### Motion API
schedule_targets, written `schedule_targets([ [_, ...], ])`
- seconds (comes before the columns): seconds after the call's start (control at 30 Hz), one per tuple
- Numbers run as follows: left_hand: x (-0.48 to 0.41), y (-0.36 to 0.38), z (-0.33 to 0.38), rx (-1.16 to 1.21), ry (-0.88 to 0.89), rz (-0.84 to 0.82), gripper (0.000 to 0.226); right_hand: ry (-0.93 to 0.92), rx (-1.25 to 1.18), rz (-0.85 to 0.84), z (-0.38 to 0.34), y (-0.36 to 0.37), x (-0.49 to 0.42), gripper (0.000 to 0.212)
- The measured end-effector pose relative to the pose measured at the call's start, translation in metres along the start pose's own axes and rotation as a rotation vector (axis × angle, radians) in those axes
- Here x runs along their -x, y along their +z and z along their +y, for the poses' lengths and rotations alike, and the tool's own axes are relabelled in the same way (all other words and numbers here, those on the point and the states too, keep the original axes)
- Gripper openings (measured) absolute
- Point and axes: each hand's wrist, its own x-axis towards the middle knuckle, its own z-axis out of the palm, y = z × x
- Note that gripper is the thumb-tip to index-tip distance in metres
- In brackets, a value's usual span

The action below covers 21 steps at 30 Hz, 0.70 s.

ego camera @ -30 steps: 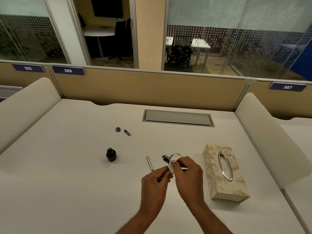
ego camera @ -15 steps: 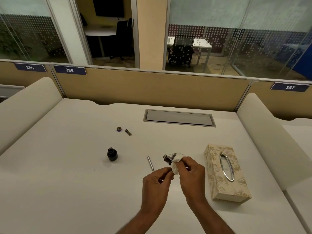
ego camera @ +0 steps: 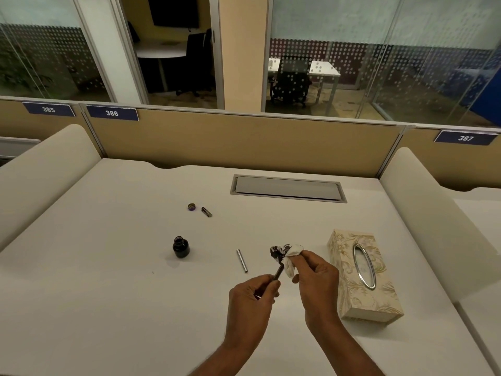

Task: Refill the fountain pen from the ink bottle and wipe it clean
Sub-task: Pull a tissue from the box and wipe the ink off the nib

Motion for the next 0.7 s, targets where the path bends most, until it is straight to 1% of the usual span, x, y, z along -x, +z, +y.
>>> schedule_targets([
  [0.1, 0.000, -0.004, -0.001, 0.060, -0.043, 0.036, 0.020, -0.030, 0.052, -0.013, 0.003, -0.006, -0.004, 0.022],
  [0.2, -0.004, -0.008, 0.003, 0.143, -0.064, 0.072, 0.014, -0.056, 0.098, -0.076, 0.005, -0.012, -0.004, 0.020],
  [0.3, -0.008, -0.010, 0.008, 0.165, -0.063, 0.023, 0.013, -0.063, 0.087, -0.190, 0.004, -0.017, 0.000, 0.011],
  [0.37, -0.009, -0.009, 0.009, 0.156, -0.067, -0.012, 0.014, -0.051, 0.065, -0.265, 0.004, -0.019, 0.002, 0.011],
  [0.43, -0.009, -0.009, 0.010, 0.151, -0.077, -0.032, 0.016, -0.032, 0.022, -0.318, 0.004, -0.020, 0.003, 0.014],
  [0.5, -0.009, -0.008, 0.009, 0.152, -0.087, -0.045, 0.017, 0.000, -0.032, -0.342, 0.003, -0.022, 0.004, 0.019],
  [0.63, -0.008, -0.008, 0.008, 0.133, -0.095, -0.057, 0.018, 0.077, -0.145, -0.384, 0.005, -0.026, 0.003, 0.021],
  [0.7, -0.006, -0.006, 0.008, 0.120, -0.084, -0.066, 0.020, 0.133, -0.208, -0.388, 0.006, -0.027, 0.003, 0.029],
])
